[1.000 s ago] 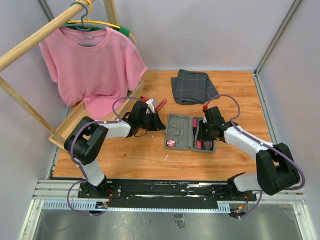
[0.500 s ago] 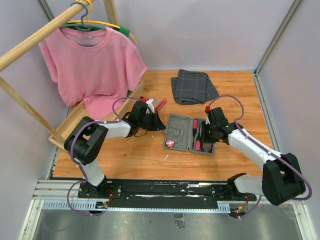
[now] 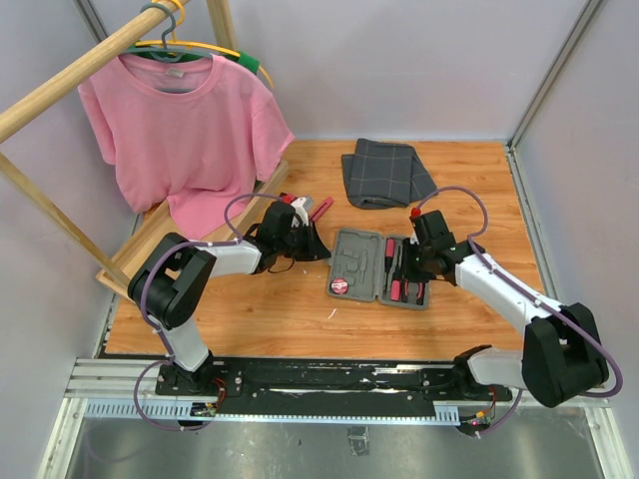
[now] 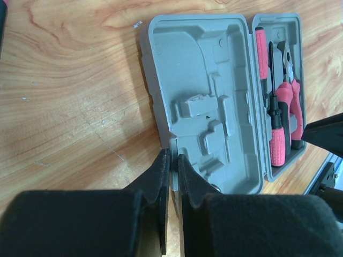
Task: Sort the tools into containers
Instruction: Place the screwdriver in the storage box.
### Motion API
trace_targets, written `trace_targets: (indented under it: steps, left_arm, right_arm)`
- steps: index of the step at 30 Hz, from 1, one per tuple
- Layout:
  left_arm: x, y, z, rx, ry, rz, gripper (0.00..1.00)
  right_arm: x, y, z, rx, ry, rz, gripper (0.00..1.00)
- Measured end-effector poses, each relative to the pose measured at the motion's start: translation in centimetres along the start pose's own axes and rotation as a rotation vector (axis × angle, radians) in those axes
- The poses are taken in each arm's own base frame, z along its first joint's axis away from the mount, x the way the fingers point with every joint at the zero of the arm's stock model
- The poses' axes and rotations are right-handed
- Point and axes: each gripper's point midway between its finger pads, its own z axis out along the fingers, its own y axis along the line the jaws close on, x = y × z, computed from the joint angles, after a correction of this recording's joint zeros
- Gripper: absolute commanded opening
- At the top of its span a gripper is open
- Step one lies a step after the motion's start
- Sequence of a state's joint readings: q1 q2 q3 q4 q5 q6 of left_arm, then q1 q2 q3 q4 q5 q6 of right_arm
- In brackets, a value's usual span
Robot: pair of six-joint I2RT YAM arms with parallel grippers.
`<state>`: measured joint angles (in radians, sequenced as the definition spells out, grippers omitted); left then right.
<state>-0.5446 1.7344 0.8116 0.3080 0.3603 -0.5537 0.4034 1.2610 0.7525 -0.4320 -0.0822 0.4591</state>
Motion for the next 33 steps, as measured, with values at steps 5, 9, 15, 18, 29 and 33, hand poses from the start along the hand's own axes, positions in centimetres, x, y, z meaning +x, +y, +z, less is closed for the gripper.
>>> trace_targets:
  steps: [5, 9, 15, 18, 29, 33]
  left_arm:
    - [0.0, 0.0, 0.0, 0.0, 0.0, 0.0, 0.0]
    - [0.0, 0.0, 0.0, 0.0, 0.0, 0.0, 0.01]
    - [0.0, 0.0, 0.0, 0.0, 0.0, 0.0, 0.0]
    - [0.0, 0.0, 0.0, 0.0, 0.0, 0.0, 0.01]
    - [0.0, 0.0, 0.0, 0.0, 0.0, 0.0, 0.0]
    - [0.0, 0.0, 0.0, 0.0, 0.0, 0.002, 0.01]
  right_arm:
    - [0.3, 0.0, 0.4, 0.005, 0.018, 0.006, 0.18]
    - [0.5, 0.0, 0.8, 0.009, 0.028, 0.007, 0.18]
    - [0.6, -0.2, 1.2, 0.022, 0.033, 0.005, 0.18]
    - [0.2, -0.4, 1.3, 0.035, 0.018, 0.005, 0.18]
    - [-0.4, -0.7, 2.6, 0.064, 0.011, 0.009, 0.17]
    - [-0.5, -0.6, 2.9, 0.066, 0.016, 0.01, 0.17]
